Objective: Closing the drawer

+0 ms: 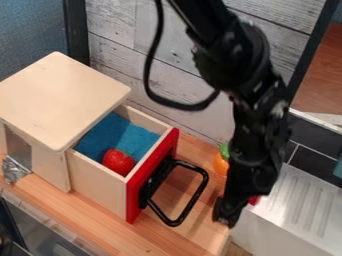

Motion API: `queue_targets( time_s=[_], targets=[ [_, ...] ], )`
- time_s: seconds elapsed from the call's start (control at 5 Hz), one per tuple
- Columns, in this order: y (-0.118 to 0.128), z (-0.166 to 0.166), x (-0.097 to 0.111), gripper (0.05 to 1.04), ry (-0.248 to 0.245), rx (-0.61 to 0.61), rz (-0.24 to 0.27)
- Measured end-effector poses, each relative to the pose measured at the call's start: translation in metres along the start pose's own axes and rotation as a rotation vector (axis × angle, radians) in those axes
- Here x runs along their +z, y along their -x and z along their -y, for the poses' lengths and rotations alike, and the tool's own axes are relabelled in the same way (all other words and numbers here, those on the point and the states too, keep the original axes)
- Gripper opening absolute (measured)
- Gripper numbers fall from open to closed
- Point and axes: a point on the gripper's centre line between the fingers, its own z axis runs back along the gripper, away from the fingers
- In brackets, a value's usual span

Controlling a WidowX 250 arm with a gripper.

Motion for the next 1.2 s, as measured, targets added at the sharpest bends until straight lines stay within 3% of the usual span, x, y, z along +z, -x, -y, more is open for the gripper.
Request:
queue_targets(
  time_s=[0.2, 0.6, 0.8, 1.0, 1.2],
  targets=[
    [0.004, 0.01, -0.018, 1.0, 0.043, -0.012, -0.017],
    [0.004, 0.019, -0.023, 1.001, 0.038, -0.024, -0.024],
    [0.013, 0.023, -0.023, 1.001, 0.043, -0.026, -0.039],
    [0.038, 0.03, -0.025, 0.999, 0.077, -0.008, -0.076],
    [0.05, 0.027, -0.024, 0.999, 0.063, 0.004, -0.083]
  ],
)
